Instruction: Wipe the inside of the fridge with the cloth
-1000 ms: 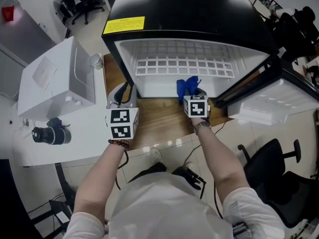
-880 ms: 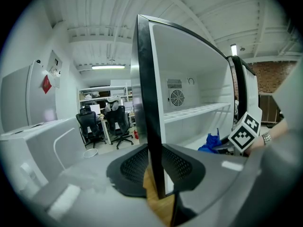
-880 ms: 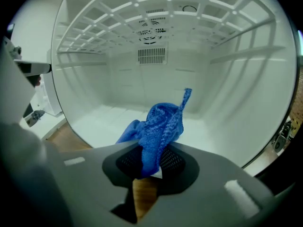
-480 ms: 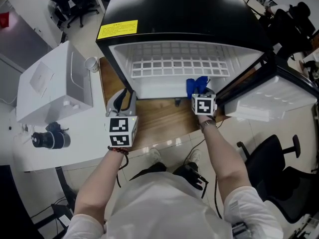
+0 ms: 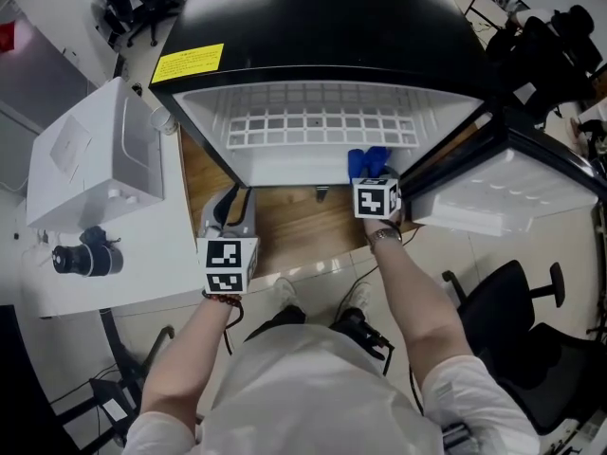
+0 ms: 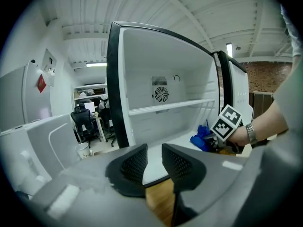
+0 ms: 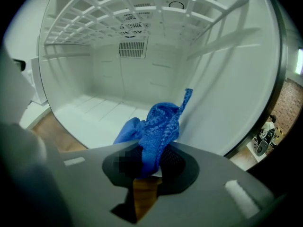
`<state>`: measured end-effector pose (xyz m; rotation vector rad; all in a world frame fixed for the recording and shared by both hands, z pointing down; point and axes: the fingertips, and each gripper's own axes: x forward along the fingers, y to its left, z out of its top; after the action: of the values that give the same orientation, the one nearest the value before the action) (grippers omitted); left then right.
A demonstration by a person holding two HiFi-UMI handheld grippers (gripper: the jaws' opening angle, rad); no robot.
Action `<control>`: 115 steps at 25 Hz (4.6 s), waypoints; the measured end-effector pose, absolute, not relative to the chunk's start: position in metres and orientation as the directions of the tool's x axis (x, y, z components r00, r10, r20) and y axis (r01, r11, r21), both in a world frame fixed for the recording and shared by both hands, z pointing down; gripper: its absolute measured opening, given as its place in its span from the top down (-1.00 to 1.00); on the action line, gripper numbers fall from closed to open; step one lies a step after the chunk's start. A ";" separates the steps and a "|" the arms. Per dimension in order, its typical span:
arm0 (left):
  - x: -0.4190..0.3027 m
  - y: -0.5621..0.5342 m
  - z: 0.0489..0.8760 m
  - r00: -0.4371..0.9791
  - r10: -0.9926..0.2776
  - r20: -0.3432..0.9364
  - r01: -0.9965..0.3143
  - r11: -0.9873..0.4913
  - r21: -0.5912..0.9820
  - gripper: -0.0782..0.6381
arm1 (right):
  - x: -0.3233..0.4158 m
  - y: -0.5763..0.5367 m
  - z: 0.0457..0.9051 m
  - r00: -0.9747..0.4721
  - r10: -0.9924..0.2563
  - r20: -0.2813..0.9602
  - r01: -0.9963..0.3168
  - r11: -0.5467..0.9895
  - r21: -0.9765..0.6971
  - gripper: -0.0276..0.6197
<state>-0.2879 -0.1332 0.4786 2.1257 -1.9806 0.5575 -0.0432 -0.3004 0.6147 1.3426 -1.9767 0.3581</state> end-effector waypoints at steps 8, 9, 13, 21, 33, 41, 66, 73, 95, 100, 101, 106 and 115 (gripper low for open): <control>-0.245 -0.149 0.478 0.121 -0.908 0.401 -0.977 -0.180 -0.114 0.52 | -0.053 -0.295 0.597 -0.316 -0.704 0.636 -0.884 0.463 0.073 0.69; -0.239 -0.152 0.479 0.140 -0.902 0.408 -0.973 -0.202 -0.112 0.52 | -0.060 -0.291 0.590 -0.364 -0.704 0.610 -0.865 0.498 0.058 0.69; -0.213 -0.166 0.485 0.234 -0.869 0.436 -0.947 -0.306 -0.100 0.40 | -0.072 -0.267 0.571 -0.486 -0.671 0.560 -0.801 0.599 0.022 0.69; -0.154 -0.177 0.491 0.527 -0.720 0.452 -0.819 -0.572 0.044 0.20 | -0.091 -0.205 0.535 -0.726 -0.488 0.484 -0.587 0.807 -0.067 0.69; -0.104 -0.133 0.483 0.829 -0.382 0.409 -0.501 -0.833 0.237 0.07 | -0.094 -0.131 0.488 -0.892 -0.157 0.425 -0.218 0.971 -0.098 0.69; -0.084 -0.117 0.470 0.894 -0.265 0.361 -0.386 -0.864 0.322 0.38 | -0.091 -0.114 0.481 -0.886 -0.070 0.458 -0.103 0.994 -0.048 0.69; -0.059 -0.205 0.499 0.621 -0.673 0.401 -0.752 -0.657 0.061 0.62 | -0.005 -0.178 0.504 -0.616 -0.552 0.561 -0.640 0.767 0.051 0.68; -0.039 -0.230 0.511 0.568 -0.727 0.386 -0.802 -0.595 0.058 0.62 | 0.006 -0.183 0.497 -0.592 -0.598 0.541 -0.684 0.728 0.056 0.91; -0.017 -0.301 0.538 0.466 -0.825 0.320 -0.880 -0.468 0.078 0.63 | 0.014 -0.180 0.503 -0.649 -0.558 0.517 -0.630 0.775 0.046 0.91; -0.023 -0.313 0.542 0.425 -0.849 0.313 -0.902 -0.425 0.072 0.63 | 0.012 -0.181 0.507 -0.666 -0.547 0.507 -0.622 0.782 0.027 0.91; -0.024 -0.316 0.543 0.416 -0.854 0.312 -0.907 -0.416 0.071 0.64 | 0.011 -0.182 0.507 -0.668 -0.547 0.504 -0.623 0.782 0.022 0.91; -0.029 -0.330 0.549 0.376 -0.872 0.314 -0.925 -0.376 0.063 0.64 | 0.009 -0.187 0.510 -0.674 -0.549 0.495 -0.635 0.773 -0.007 0.91; -0.039 -0.361 0.552 0.324 -0.892 0.314 -0.942 -0.334 0.022 0.64 | 0.002 -0.189 0.509 -0.688 -0.545 0.479 -0.635 0.772 -0.035 0.91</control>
<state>-0.0392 -0.3608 0.5522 2.3854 -1.6785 0.3650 0.0016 -0.1886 0.5087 0.8895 -2.5166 0.2742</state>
